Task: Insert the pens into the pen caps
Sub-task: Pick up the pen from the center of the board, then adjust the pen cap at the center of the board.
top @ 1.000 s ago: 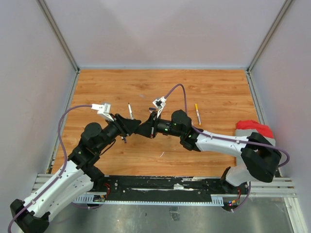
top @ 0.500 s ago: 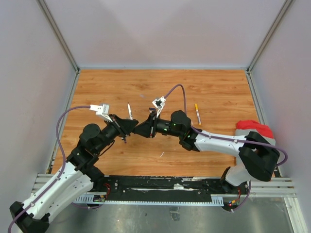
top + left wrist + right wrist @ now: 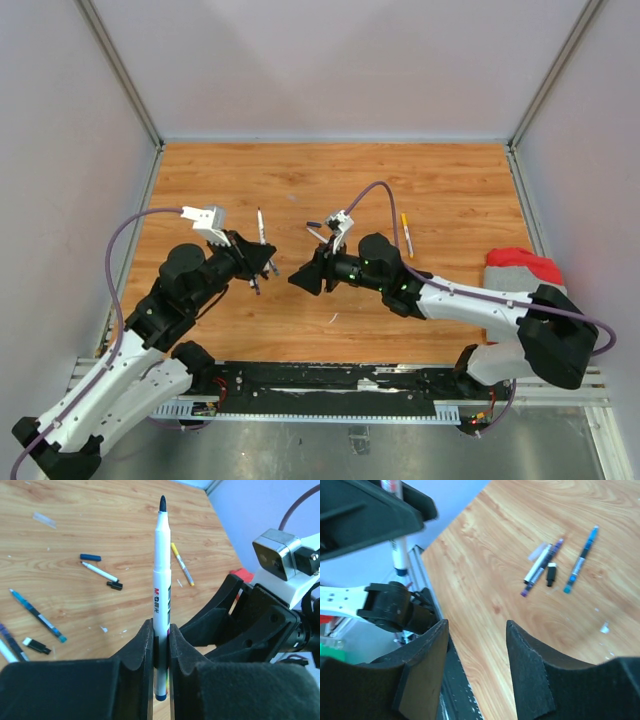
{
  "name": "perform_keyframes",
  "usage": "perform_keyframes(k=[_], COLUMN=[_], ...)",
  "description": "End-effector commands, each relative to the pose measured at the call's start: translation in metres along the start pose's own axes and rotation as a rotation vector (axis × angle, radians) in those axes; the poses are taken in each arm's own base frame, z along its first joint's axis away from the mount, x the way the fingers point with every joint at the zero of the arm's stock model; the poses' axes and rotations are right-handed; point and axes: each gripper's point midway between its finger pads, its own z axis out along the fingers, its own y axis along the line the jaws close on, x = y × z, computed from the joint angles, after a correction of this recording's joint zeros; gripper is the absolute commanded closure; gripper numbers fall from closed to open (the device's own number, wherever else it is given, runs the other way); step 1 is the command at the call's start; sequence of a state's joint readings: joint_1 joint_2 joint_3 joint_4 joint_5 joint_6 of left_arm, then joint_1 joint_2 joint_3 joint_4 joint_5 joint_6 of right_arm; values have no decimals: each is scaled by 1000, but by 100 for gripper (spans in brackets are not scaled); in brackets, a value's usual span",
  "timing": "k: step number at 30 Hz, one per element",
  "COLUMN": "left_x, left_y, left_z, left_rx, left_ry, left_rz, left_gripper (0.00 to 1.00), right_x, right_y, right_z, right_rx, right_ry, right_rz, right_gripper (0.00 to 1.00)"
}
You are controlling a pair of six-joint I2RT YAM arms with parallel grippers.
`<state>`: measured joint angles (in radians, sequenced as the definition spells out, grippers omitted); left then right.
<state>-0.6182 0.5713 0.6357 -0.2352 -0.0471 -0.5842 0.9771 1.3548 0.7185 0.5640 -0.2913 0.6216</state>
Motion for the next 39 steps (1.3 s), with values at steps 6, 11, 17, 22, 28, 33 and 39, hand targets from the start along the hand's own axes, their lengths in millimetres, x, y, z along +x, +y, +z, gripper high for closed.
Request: perform_keyframes(k=[6, 11, 17, 22, 28, 33, 39], left_x=[-7, -19, -22, -25, -30, -30, -30], left_y=[20, 26, 24, 33, 32, 35, 39], left_z=[-12, -16, -8, -9, -23, -26, -27], left_rx=[-133, -186, -191, -230, -220, -220, -233], left_ry=[71, 47, 99, 115, 84, 45, 20], left_rz=[162, 209, 261, 283, 310, 297, 285], left_gripper=[100, 100, 100, 100, 99, 100, 100], right_x=[2, -2, -2, -19, -31, -39, -45], right_y=[-82, -104, -129, -152, -187, -210, -241], right_z=[-31, -35, -28, -18, -4, 14, 32], right_rx=[408, 478, 545, 547, 521, 554, 697], right_ry=[60, 199, 386, 435, 505, 533, 513], right_rz=[-129, -213, -285, -283, -313, -333, -263], right_gripper=[49, 48, 49, 50, 54, 52, 46])
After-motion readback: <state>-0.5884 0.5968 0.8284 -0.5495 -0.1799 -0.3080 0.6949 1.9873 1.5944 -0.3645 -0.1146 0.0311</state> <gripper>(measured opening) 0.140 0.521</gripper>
